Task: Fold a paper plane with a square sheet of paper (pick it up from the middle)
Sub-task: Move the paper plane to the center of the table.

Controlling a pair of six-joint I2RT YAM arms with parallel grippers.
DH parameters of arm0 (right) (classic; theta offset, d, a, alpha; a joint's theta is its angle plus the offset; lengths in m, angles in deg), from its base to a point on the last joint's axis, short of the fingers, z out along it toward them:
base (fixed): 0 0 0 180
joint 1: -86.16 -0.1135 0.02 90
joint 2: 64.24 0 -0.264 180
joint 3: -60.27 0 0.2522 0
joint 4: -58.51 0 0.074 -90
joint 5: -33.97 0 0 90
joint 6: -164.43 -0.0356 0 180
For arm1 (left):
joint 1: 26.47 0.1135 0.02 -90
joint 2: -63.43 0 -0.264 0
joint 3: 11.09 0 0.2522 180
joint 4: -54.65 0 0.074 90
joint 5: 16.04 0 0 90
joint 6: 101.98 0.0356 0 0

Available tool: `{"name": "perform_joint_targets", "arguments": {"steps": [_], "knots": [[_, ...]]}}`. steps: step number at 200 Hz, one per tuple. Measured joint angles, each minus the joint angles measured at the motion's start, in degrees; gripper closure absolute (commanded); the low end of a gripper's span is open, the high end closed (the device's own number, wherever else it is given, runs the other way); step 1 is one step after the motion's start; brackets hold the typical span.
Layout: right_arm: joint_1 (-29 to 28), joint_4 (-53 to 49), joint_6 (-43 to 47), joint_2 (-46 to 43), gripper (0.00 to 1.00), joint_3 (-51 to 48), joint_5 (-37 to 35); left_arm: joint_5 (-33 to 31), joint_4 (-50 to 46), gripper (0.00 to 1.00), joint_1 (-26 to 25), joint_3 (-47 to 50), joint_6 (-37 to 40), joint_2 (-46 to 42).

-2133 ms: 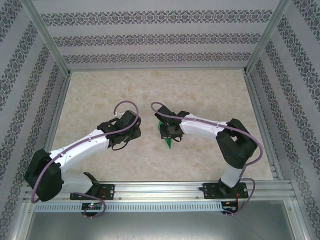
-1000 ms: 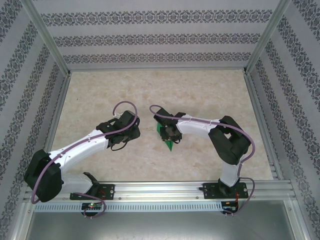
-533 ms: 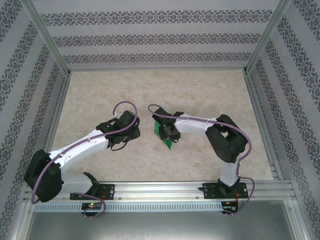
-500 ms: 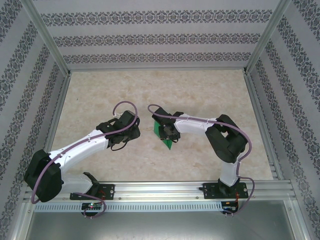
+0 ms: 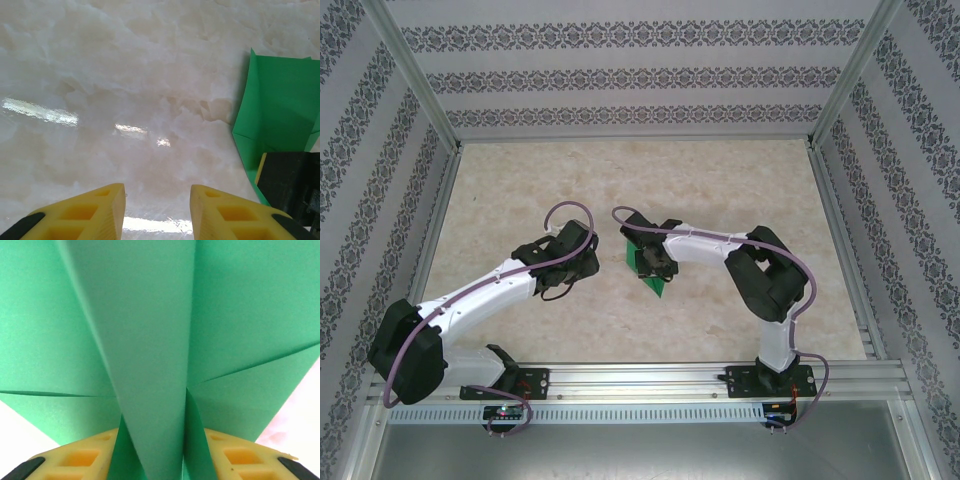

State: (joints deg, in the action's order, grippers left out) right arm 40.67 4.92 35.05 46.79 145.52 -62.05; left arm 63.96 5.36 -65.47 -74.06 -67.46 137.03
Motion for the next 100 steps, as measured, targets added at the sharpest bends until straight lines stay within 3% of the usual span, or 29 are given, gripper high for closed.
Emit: {"name": "perform_joint_targets", "arguments": {"steps": [37, 73, 100], "knots": [[-0.55, -0.57, -0.17, 0.11, 0.57, 0.52, -1.18, 0.00, 0.00, 0.60, 0.00, 0.00, 0.57, -0.02], [-0.55, -1.62, 0.11, -1.62, 0.45, 0.70, -1.29, -0.74, 0.00, 0.59, 0.00, 0.00, 1.11, -0.26], [-0.55, -1.75, 0.57, -8.11, 0.35, 0.57, -1.46, -2.05, -0.04, 0.56, 0.00, 0.00, 1.75, -2.36]]}}
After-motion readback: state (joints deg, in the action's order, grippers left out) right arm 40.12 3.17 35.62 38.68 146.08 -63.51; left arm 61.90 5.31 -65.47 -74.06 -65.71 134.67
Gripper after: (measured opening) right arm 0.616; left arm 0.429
